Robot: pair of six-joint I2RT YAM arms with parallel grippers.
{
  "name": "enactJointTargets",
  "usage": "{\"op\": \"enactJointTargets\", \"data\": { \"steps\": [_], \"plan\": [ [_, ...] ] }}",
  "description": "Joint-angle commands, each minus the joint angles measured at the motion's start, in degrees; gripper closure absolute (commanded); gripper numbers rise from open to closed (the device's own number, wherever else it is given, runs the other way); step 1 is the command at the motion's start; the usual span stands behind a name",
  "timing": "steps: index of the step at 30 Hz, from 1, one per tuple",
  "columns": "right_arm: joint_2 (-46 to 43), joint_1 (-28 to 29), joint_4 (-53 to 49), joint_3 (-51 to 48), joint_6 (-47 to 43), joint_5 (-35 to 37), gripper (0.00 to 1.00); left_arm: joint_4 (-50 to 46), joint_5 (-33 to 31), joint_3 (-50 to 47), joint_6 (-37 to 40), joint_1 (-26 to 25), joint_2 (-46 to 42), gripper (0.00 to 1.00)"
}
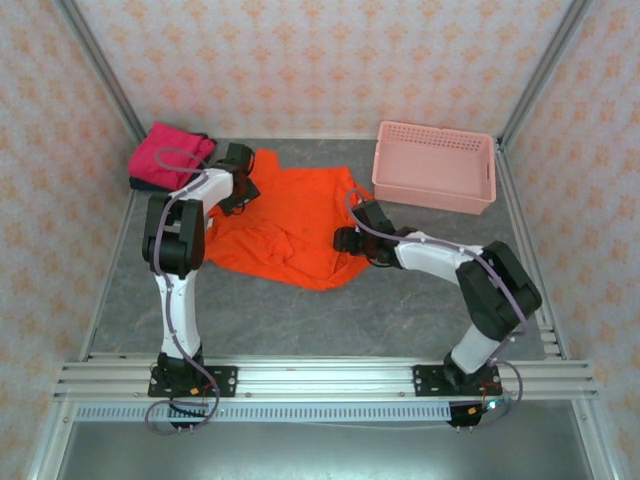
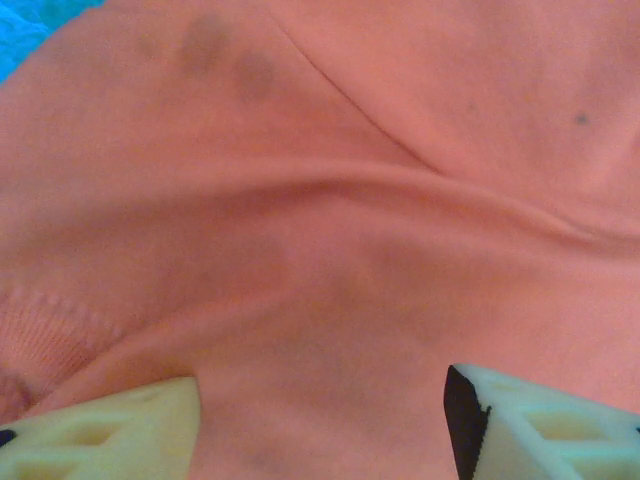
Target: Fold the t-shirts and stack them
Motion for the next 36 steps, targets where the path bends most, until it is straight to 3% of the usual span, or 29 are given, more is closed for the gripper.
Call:
{"op": "enactJointTargets", "data": {
  "steps": [1,5,10,14,21,29,31,36],
  "plan": [
    [-6.63,-0.54,2.48,-3.66,2.83,4.97,0.43,-7.87,-8.82,0.11,4.17,-4.61,-8.21,0.23],
    [-11.17,-2.90,3.81,-8.83,5.76,5.88,0.43,-14.65,-14.87,-0.86,5.49,-11.02,-12.55,0.09],
    [-13.85,-4.79,3.60,-11.87,5.53,4.83,0.43,-15.74,-14.01,-5.50,2.77,-14.14,-15.51,0.08],
    [-14.05,-5.10,3.88,-12.65,5.44,3.61,0.43,-18.25,-16.16,-3.40,0.37,-14.05,-11.61,0.19],
    [-14.80,-5.10,4.44,-13.26,5.70,2.61,0.42,-17.58,-13.72,-1.09,-2.11,-13.86,-5.29,0.43],
    [-14.55,-5.10,4.60,-13.26,5.62,2.05,0.43,-15.94,-10.37,1.04,-2.18,-13.08,-2.09,0.47],
    [-14.52,-5.10,4.44,-13.08,5.69,2.11,0.42,-15.46,-9.24,-0.25,-3.13,-12.60,-2.25,0.51],
    [-14.27,-5.10,4.33,-13.09,5.53,2.10,0.42,-13.88,-9.20,-6.29,-7.19,-10.54,-5.08,0.50]
  ]
}}
